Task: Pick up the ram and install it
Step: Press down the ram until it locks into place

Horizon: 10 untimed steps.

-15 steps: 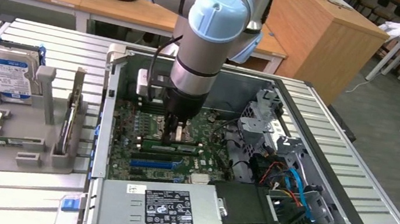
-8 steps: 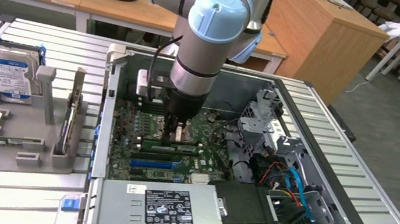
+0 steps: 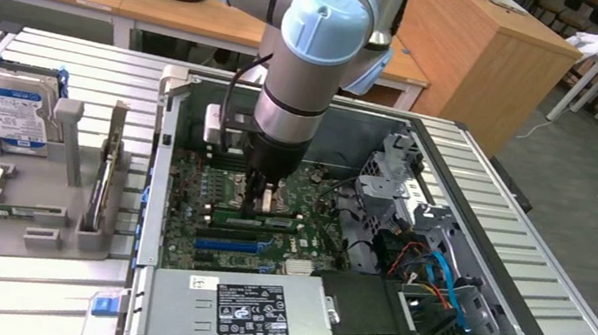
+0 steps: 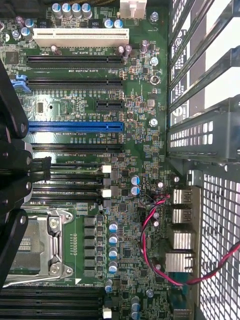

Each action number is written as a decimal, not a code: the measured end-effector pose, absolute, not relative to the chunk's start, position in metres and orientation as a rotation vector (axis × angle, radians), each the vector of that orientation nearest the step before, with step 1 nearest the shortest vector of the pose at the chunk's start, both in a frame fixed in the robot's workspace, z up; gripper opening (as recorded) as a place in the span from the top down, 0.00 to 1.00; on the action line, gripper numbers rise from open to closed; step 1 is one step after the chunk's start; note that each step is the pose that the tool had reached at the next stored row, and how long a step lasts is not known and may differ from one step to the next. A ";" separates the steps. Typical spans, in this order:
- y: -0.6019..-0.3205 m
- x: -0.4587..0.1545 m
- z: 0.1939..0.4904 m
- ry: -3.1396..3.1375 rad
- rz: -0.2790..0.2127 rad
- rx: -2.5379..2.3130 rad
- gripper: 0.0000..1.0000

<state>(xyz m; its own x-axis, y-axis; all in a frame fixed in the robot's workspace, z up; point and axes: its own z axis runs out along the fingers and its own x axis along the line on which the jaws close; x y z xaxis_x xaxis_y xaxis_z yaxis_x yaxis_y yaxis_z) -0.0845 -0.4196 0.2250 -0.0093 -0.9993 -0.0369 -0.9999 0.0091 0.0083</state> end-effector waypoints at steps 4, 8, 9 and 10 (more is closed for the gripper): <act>-0.420 -0.084 0.225 2.217 0.050 -2.196 0.89; -0.420 -0.084 0.224 2.217 0.050 -2.196 0.89; -0.420 -0.085 0.224 2.217 0.050 -2.197 0.89; -0.420 -0.085 0.224 2.217 0.050 -2.197 0.89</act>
<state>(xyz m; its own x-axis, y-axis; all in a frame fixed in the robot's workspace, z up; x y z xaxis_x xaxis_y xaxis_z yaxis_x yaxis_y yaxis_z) -0.0845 -0.4196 0.2240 -0.0094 -0.9993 -0.0369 -0.9999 0.0091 0.0082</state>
